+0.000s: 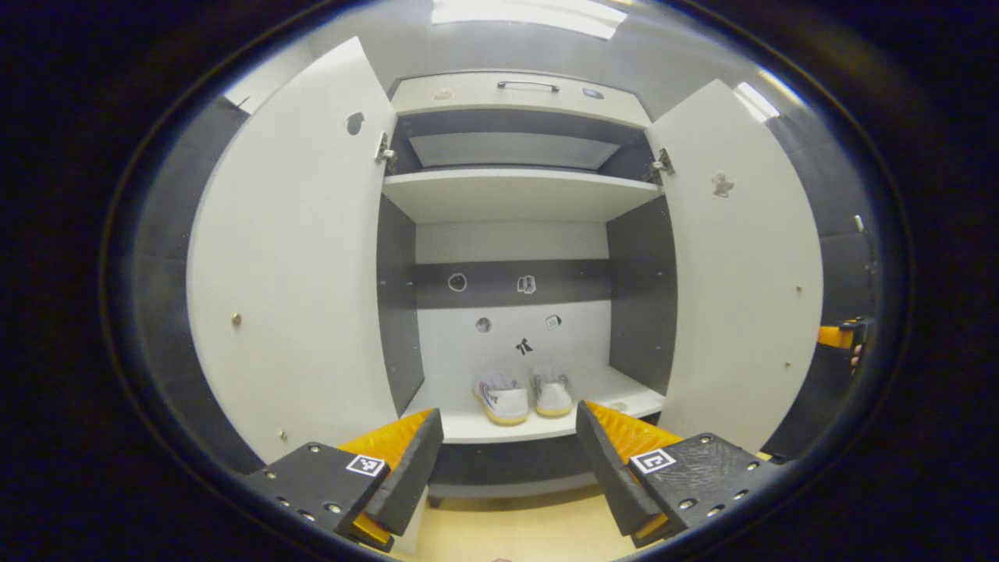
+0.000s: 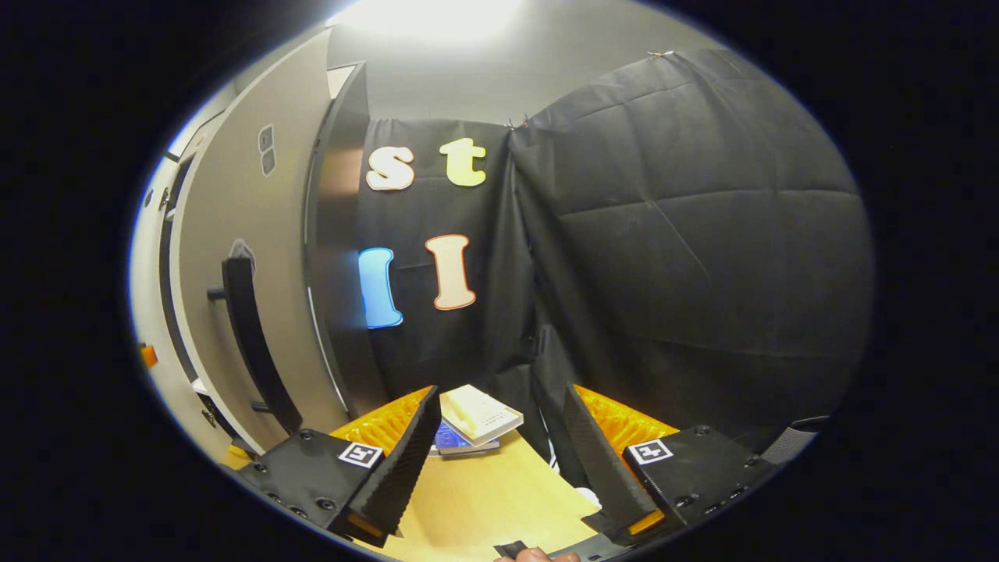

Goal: Grab one shoe with the right hand and put it into the shoe cabinet, grab the other shoe with the left hand and put it into the shoe cabinet; then close the right door with the right hand and the left door with the left hand.

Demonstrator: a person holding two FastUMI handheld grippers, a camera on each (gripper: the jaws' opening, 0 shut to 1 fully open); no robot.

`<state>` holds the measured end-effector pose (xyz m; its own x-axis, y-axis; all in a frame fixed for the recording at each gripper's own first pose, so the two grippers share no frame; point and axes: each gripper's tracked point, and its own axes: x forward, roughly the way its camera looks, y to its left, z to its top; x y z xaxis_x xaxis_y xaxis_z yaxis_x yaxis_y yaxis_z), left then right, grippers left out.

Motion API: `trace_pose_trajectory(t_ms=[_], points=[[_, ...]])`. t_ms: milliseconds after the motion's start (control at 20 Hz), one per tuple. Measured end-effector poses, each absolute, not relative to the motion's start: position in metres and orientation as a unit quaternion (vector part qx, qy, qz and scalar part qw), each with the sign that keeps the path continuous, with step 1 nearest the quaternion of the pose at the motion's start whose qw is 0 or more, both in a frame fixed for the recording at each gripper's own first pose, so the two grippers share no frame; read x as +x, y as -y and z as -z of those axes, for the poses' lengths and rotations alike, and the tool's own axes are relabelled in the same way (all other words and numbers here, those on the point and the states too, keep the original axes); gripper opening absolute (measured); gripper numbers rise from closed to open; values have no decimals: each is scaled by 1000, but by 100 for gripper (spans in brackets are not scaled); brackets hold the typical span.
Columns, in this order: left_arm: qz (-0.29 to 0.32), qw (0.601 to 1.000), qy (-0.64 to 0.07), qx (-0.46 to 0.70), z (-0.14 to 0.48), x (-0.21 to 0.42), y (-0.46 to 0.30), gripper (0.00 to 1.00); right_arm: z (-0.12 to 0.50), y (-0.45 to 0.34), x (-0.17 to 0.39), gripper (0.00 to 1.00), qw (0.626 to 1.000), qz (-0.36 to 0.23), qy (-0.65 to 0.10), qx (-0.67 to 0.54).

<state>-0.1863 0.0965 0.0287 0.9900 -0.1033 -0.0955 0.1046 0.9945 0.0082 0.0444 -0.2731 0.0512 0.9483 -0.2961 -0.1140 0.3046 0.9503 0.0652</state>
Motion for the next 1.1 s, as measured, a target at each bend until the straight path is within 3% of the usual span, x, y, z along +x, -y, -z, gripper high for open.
trace_pose_trajectory(t_ms=[50, 200, 250, 300, 600, 800, 900, 950, 1100], points=[[57, 997, -52, -1, -25, -197, -95, 100, -64, 272, 45, 98, 988, 146, -43, 37], [31, 998, -58, -7, -17, -227, -104, 97, -87, 261, 50, 98, 993, 119, -20, 16], [18, 998, -56, -10, -17, -236, -105, 100, -90, 256, 55, 93, 994, 103, -16, 18], [5, 998, -54, -12, -19, -245, -106, 100, -93, 248, 59, 98, 996, 85, -13, 23], [-104, 991, -82, -29, -5, -294, -111, 97, -94, 205, 88, 98, 999, -45, -14, 19], [-140, 986, -85, -39, -1, -303, -112, 100, -91, 188, 99, 98, 996, -89, -13, 4], [-146, 985, -83, -33, -1, -303, -114, 97, -93, 181, 103, 92, 996, -93, -7, -7], [-148, 985, -85, -30, -1, -301, -116, 100, -95, 183, 100, 97, 996, -88, 0, -15], [-149, 984, -88, -37, 0, -303, -117, 97, -92, 175, 97, 94, 996, -88, -4, -11]])
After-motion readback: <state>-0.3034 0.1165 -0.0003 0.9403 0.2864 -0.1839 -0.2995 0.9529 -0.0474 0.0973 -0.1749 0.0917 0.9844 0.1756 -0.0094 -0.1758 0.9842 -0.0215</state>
